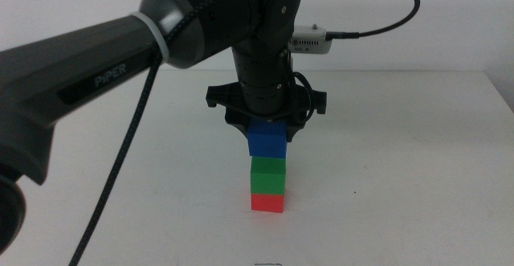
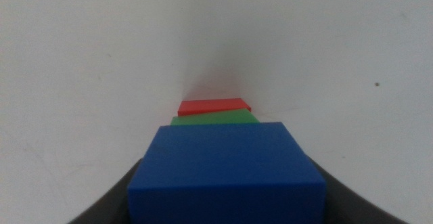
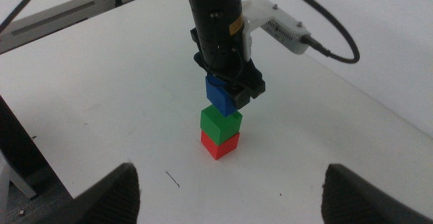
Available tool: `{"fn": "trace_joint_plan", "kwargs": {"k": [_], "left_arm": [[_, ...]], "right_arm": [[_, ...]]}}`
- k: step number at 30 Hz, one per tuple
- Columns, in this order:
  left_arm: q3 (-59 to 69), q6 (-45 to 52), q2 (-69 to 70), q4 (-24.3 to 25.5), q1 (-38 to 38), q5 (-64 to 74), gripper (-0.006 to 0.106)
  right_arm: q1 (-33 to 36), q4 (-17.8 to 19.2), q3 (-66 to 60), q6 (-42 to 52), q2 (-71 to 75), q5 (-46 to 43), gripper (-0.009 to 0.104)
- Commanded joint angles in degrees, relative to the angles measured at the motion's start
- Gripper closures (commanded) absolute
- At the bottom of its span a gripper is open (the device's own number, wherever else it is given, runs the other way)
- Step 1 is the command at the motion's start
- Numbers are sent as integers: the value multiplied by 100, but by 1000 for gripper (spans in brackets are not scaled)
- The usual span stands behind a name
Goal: Stack red cubes first, then green, then blue cubes in a specific spot.
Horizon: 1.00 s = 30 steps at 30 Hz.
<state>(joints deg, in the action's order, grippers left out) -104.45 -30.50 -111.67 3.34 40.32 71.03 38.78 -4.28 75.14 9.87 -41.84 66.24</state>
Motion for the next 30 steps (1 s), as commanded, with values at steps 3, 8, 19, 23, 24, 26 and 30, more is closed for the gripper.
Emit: {"fn": "trace_joint_plan", "kwargs": {"k": [3, 8, 19, 23, 24, 26, 30], "left_arm": [[-131, -90, 238, 50, 13, 394, 63], [-131, -90, 107, 41, 13, 343, 63], [-131, -97, -24, 24, 13, 348, 63], [-131, -463, -24, -24, 13, 349, 63], [-131, -551, -24, -24, 13, 349, 63], [-131, -638, -24, -53, 13, 349, 63], [-131, -665, -24, -93, 13, 349, 63]], "right_arm": [[-47, 32, 128, 47, -27, -406, 22], [-47, 32, 128, 47, -27, -406, 22], [-47, 32, 128, 47, -27, -406, 22], [-47, 32, 128, 47, -27, -406, 22], [-47, 32, 128, 47, -27, -406, 22], [-47, 32, 128, 47, -27, -406, 22], [-47, 32, 128, 47, -27, -406, 22]]}}
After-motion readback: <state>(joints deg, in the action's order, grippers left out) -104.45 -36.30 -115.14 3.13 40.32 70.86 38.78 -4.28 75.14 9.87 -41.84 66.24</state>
